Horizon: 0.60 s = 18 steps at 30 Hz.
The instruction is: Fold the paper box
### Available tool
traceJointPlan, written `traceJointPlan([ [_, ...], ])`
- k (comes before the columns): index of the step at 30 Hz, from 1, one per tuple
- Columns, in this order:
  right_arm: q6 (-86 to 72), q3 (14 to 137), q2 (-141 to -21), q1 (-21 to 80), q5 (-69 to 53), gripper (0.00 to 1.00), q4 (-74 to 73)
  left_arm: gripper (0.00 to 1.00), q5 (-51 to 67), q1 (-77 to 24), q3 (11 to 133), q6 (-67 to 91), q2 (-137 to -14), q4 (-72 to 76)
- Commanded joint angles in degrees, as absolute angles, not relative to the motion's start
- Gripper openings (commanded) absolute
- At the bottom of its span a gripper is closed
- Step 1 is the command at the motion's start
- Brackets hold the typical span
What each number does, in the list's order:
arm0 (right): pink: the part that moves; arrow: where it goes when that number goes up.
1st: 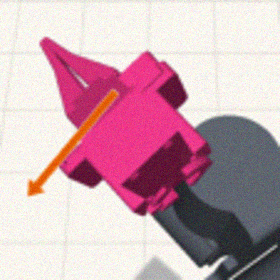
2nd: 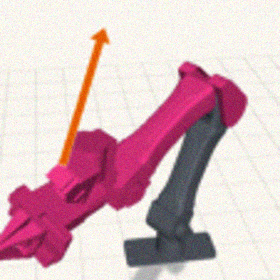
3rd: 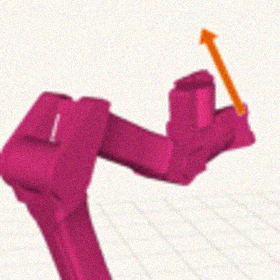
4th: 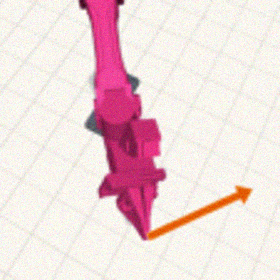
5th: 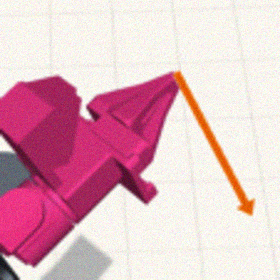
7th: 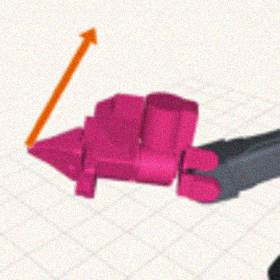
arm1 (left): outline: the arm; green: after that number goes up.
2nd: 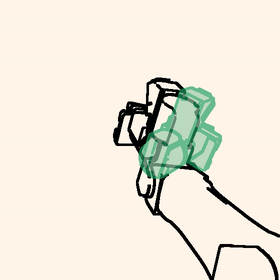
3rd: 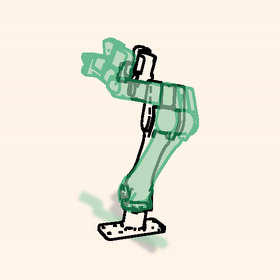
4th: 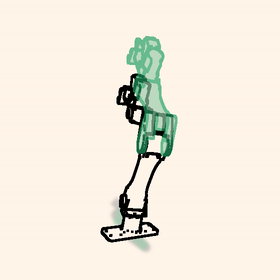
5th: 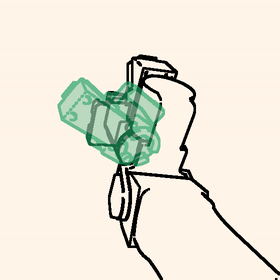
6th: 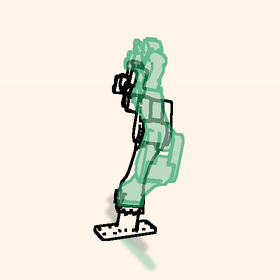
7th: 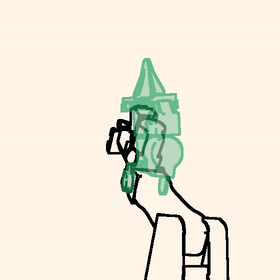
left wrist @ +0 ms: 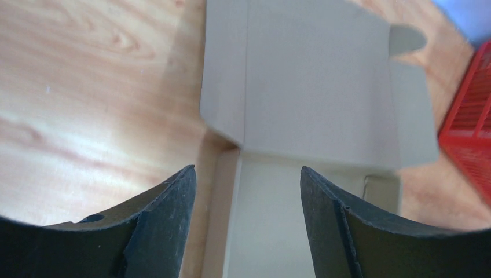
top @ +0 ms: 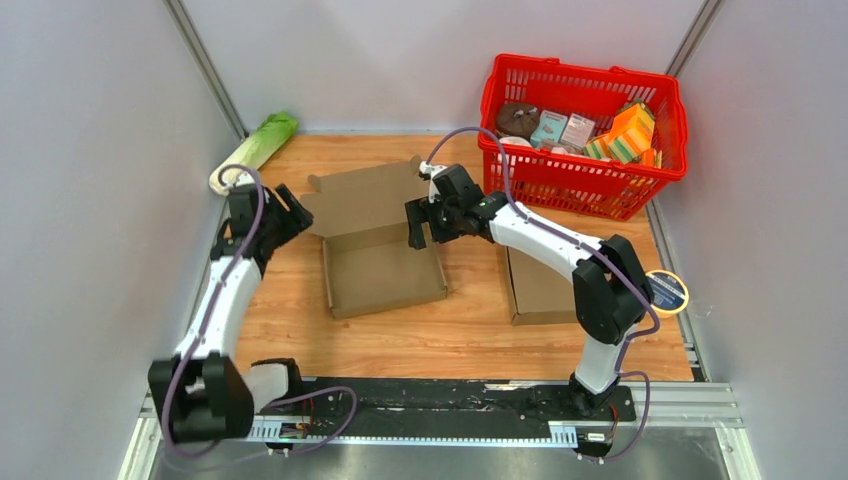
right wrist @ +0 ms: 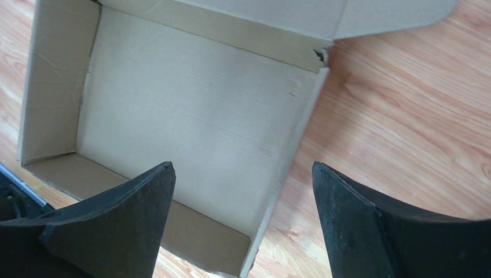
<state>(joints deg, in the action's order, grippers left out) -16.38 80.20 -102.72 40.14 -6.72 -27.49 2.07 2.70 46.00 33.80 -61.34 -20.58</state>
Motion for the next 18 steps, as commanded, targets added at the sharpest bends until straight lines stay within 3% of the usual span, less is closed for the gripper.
traceJointPlan([
  [1,-16.0,84.3,-105.5,38.6,-12.1,0.91,-26.5,0.70,12.9,9.0,56.4,34.5,-76.4,-14.9],
  [9,-16.2,86.7,-104.8,35.3,-13.6,0.93,-28.5,0.72,20.5,12.0,71.6,31.7,-94.6,-11.1],
  [11,-15.7,87.4,-104.4,34.7,-13.8,0.93,-29.0,0.58,21.9,12.0,77.4,28.2,-100.9,-14.3],
  [13,-15.6,87.3,-103.6,34.2,-13.9,0.93,-29.1,0.53,20.6,11.9,83.8,25.4,-106.1,-15.0],
  [18,-15.1,85.8,-101.8,33.9,-14.5,0.93,-28.0,0.55,17.9,11.3,97.8,21.3,-116.3,-20.4],
])
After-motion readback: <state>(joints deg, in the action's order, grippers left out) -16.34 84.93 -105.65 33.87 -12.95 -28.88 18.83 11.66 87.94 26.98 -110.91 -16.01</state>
